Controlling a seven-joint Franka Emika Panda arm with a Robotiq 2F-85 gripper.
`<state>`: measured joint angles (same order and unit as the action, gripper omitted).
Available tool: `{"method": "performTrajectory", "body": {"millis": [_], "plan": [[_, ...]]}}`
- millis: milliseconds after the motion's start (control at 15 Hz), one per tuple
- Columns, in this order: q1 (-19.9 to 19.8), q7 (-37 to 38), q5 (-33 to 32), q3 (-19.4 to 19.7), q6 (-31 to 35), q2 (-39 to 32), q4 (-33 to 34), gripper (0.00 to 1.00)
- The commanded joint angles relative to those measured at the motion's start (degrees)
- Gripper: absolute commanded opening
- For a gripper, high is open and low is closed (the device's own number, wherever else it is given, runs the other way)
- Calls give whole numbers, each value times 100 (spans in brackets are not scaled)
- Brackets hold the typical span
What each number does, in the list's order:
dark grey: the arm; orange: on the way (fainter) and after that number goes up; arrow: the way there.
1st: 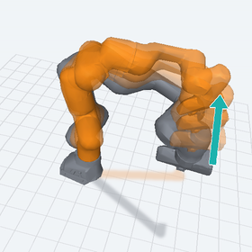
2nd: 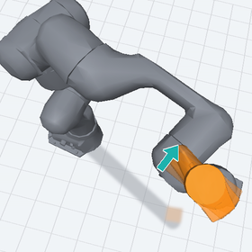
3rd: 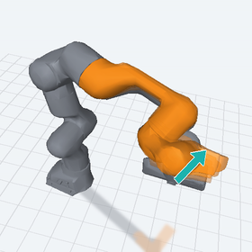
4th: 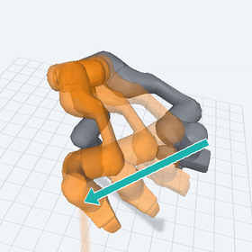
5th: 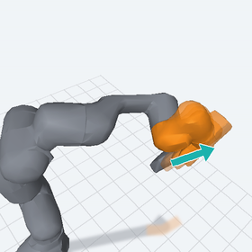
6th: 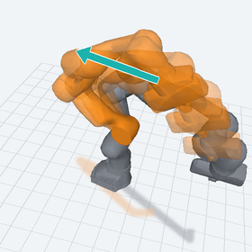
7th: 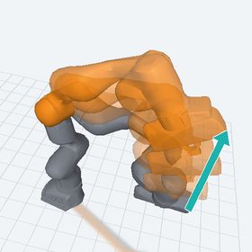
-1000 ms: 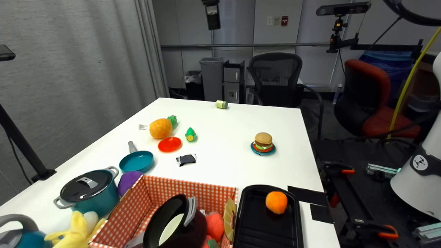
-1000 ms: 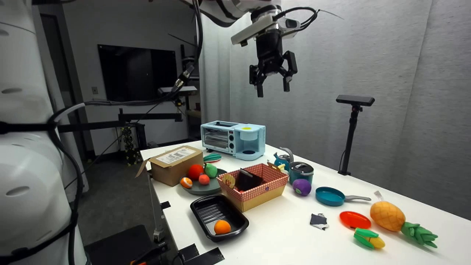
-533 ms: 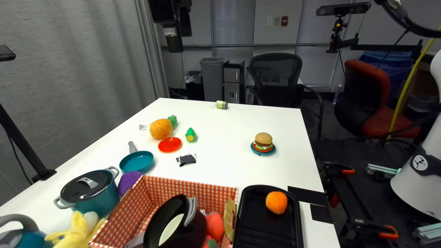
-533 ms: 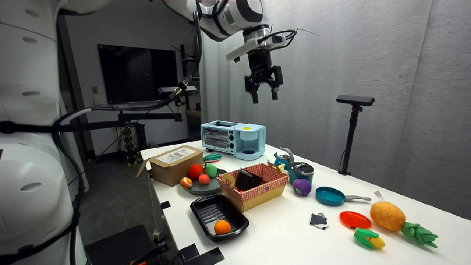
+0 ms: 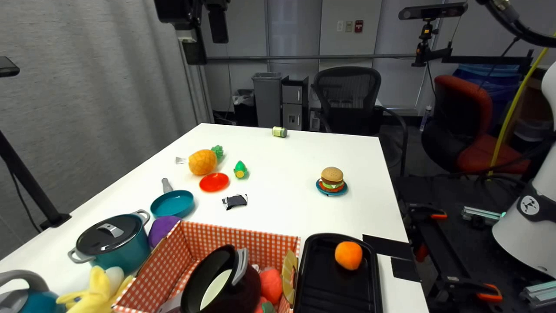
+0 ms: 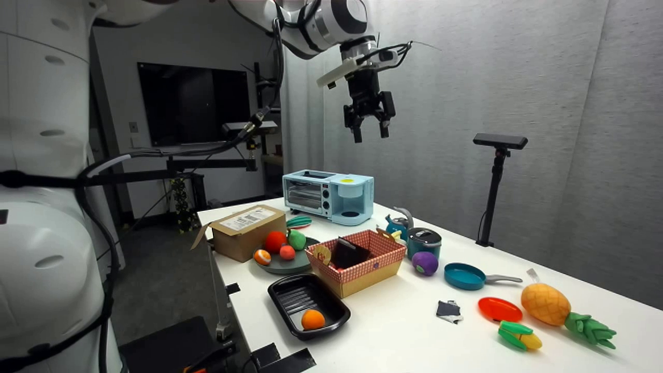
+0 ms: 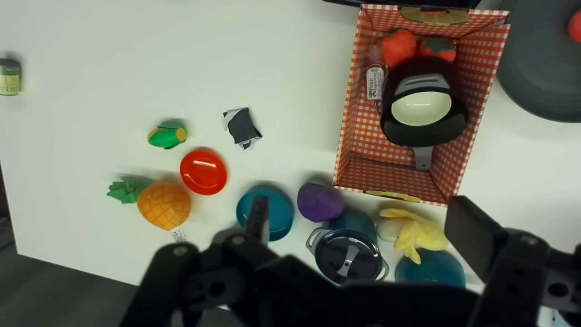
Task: Remove the pot from the box and pick up the orange plush toy
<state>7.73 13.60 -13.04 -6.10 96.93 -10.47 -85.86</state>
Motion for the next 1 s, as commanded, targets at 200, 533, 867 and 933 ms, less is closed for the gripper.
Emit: {"method": "performTrajectory", "body": {"millis": [200, 533, 867, 933], "plan": [[52, 65, -65, 64, -50, -227, 43, 100], [103, 80, -82, 138, -186, -1038, 244, 100], [206, 118, 20, 181, -330, -1717, 566, 100], [240, 136, 43, 176, -345, -1811, 624, 100]]}}
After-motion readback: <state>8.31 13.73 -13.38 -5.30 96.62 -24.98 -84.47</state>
